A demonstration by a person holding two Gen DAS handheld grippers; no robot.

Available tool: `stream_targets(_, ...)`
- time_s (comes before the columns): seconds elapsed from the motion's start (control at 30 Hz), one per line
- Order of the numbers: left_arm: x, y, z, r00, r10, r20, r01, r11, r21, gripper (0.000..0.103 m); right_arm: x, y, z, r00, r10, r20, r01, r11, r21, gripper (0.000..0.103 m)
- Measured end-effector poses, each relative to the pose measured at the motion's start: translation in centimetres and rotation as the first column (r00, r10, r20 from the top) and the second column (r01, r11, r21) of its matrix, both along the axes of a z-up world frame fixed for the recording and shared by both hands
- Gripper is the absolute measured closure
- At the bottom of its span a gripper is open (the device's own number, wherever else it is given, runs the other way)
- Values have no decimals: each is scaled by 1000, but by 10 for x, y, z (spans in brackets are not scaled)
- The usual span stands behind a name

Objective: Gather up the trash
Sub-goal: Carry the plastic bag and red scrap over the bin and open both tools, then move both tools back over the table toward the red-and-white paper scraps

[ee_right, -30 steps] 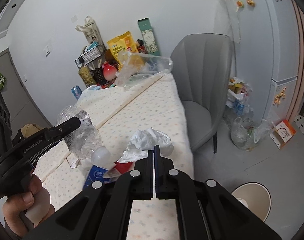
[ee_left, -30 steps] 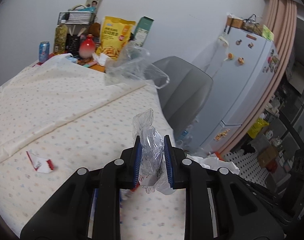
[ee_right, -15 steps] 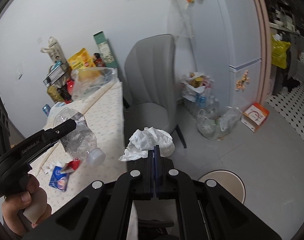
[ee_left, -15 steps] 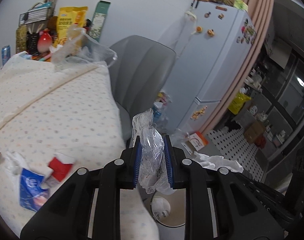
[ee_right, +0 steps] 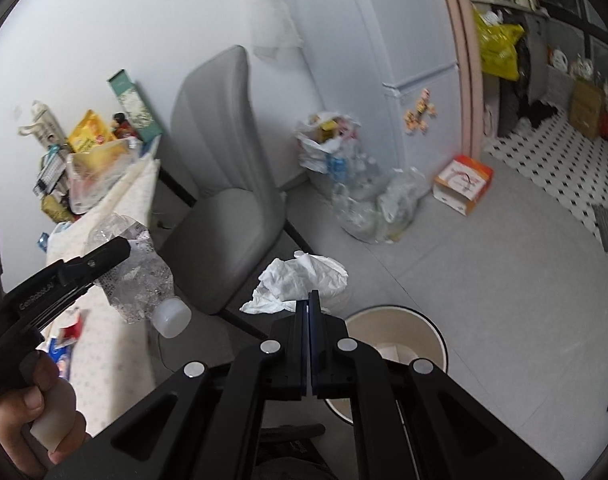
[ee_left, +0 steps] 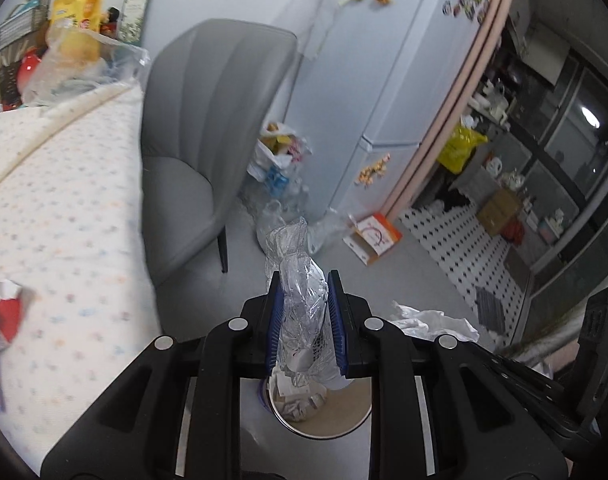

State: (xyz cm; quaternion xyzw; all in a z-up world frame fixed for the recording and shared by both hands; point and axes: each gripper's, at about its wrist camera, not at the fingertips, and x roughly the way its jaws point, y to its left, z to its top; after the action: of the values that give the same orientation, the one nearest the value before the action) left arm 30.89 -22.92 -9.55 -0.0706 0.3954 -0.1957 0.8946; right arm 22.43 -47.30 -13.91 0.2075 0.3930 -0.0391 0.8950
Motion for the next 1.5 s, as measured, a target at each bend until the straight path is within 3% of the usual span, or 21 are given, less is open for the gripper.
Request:
stream_targets(0.37, 6, -35, -37, 997, -44, -60, 48, 997, 55, 81, 7, -34, -67, 991, -18, -134, 28, 997, 71, 96)
stream_targets(0.4, 6, -38, -39, 997, -48, -64, 51, 997, 60, 81, 6, -38, -71, 990, -16, -139, 28, 996, 81, 88)
stream_targets(0.43, 7, -40, -42, 996, -50, -68, 55, 996, 64, 81, 5, -40, -75, 990, -17, -141, 29, 996, 88, 64)
stream_targets(0.47, 7, -41, -44, 996, -52, -71, 57, 996, 67, 81, 3, -42, -76, 990, -28, -139, 40, 996, 82, 53)
stream_targets(0.5, 7, -43, -47, 996, -55, -77, 60, 996, 70, 81, 0, -44, -77, 990, -40, -132, 49, 996, 70, 51)
stream_targets(0.93, 3, -93, -77, 974, -160, -162, 171, 983, 60, 80, -49, -93, -62, 978, -159, -134, 164, 986, 30, 51)
stream_targets(0.97, 2, -96, -78, 971, -171, -165, 181, 982, 51, 74, -52, -97, -60, 977, -167, -131, 172, 985, 27, 51)
stream_targets(1.0, 1, -99, -78, 968, -184, -171, 193, 981, 38, 55, -54, -99, -58, 976, -174, -128, 178, 984, 24, 51)
stream_targets(1.07, -2, -99, -75, 966, -198, -166, 203, 979, 16, 30, -58, -102, -53, 976, -183, -117, 187, 982, 22, 51)
stream_targets(1.27, -6, -78, -56, 979, -161, -125, 165, 986, 27, 16, -57, -96, -41, 983, -164, -83, 167, 986, 28, 45)
stream_targets(1.33, -6, -66, -47, 985, -140, -103, 144, 989, 31, 12, -57, -86, -34, 986, -153, -64, 155, 988, 21, 31)
stream_targets(1.5, -11, -22, -20, 997, -62, -40, 62, 998, 18, 6, -54, -57, -11, 991, -133, -8, 132, 991, -21, 12)
